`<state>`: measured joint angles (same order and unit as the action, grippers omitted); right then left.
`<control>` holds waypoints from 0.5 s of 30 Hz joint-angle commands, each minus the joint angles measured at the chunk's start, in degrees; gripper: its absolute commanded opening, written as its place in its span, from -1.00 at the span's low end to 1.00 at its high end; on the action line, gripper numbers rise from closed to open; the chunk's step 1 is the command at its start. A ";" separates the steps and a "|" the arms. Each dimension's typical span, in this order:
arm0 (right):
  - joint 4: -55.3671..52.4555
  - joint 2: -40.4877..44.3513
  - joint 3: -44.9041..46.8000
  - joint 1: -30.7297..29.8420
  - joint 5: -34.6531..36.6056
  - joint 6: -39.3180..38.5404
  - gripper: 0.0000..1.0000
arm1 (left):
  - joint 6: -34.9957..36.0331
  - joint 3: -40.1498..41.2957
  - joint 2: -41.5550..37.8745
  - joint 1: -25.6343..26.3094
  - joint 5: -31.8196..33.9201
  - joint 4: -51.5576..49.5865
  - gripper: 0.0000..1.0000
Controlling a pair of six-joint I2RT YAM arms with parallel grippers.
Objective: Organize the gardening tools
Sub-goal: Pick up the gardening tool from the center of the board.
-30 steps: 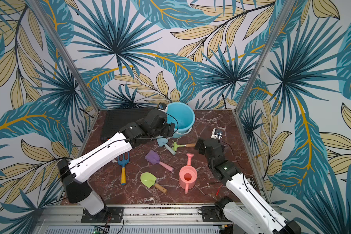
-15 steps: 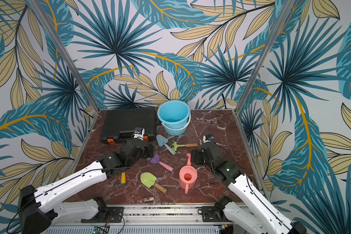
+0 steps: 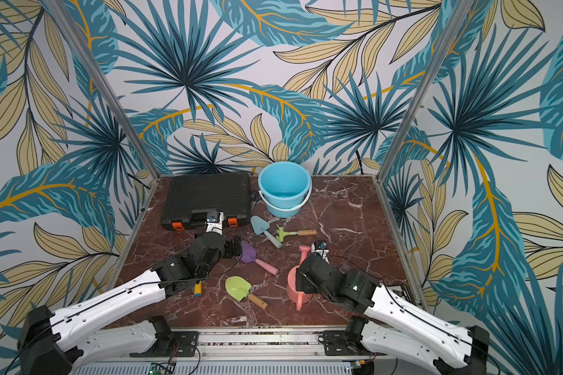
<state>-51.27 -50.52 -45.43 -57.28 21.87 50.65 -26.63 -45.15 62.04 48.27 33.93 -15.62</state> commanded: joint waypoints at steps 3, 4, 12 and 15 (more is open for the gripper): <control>-3.09 -6.40 -0.88 -4.92 4.76 5.77 0.99 | -0.15 0.49 -1.03 -0.28 1.26 1.62 1.00; -3.31 -7.71 -0.78 -5.21 4.88 6.17 0.99 | -0.17 0.68 -1.37 -0.28 1.30 1.63 1.00; -2.36 -11.90 1.55 -7.46 5.38 8.31 0.83 | -0.17 1.82 -2.97 -0.28 1.05 2.53 1.00; -3.17 -12.71 1.61 -7.98 6.27 8.94 0.86 | -0.17 1.95 -2.86 -0.28 1.04 2.60 1.00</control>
<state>-48.99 -61.32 -46.48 -64.73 27.35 58.61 -26.63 -43.81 59.99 48.27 34.37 -14.31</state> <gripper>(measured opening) 0.927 0.999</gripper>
